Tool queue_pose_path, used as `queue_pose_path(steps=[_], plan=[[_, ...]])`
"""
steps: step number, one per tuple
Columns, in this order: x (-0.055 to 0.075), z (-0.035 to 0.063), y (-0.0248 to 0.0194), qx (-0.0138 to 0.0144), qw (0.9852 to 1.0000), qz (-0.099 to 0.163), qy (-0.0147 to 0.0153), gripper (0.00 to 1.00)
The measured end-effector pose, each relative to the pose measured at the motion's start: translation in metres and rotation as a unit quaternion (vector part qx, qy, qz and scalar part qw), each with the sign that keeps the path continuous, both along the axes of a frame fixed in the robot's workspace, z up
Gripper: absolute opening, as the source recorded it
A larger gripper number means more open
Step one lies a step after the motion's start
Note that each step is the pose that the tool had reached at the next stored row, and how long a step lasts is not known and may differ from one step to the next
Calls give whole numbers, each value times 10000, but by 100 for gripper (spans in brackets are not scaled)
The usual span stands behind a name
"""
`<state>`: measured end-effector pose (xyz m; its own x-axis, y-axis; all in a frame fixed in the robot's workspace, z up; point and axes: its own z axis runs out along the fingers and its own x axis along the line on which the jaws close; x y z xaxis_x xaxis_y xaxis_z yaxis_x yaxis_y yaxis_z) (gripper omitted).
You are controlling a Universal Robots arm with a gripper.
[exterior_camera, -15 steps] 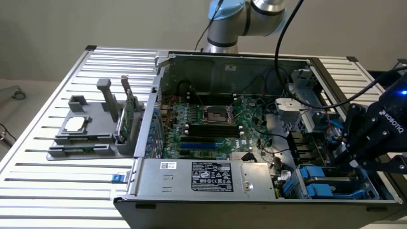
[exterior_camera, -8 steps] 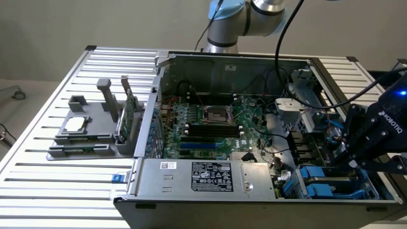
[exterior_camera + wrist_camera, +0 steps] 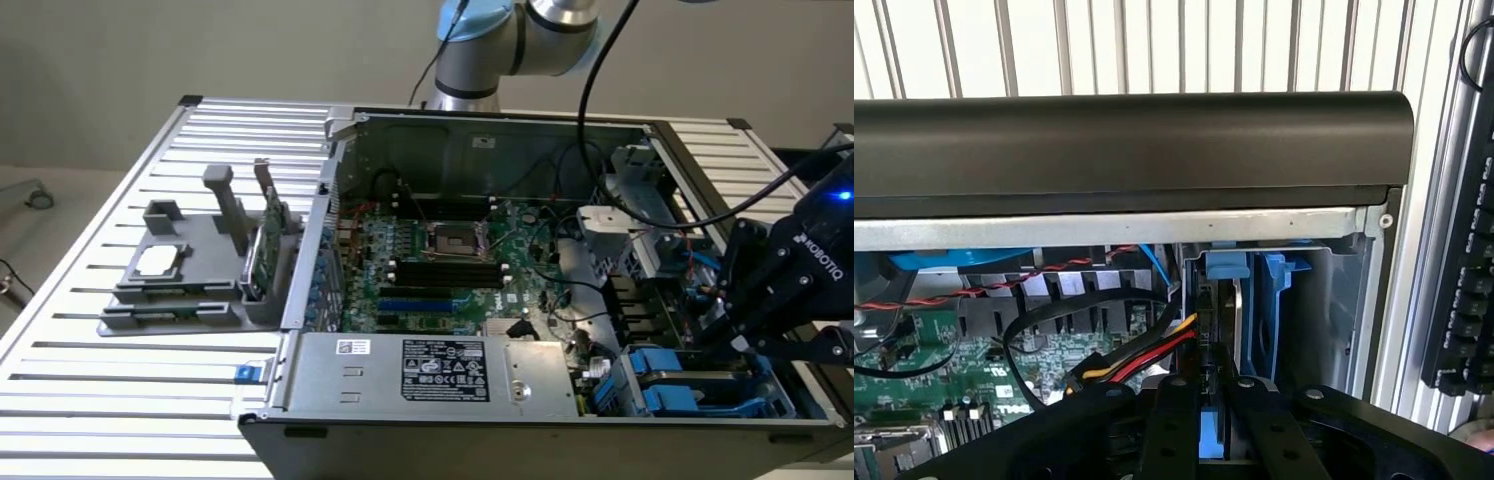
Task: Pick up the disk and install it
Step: 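Insert the first disk wire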
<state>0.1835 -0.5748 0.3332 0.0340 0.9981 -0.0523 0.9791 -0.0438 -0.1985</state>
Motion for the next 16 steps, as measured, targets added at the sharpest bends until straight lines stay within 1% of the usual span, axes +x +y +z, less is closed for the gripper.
queue_pose_path(steps=[16], plan=[[2,-2,-10,-1,10000,-48,0,17]])
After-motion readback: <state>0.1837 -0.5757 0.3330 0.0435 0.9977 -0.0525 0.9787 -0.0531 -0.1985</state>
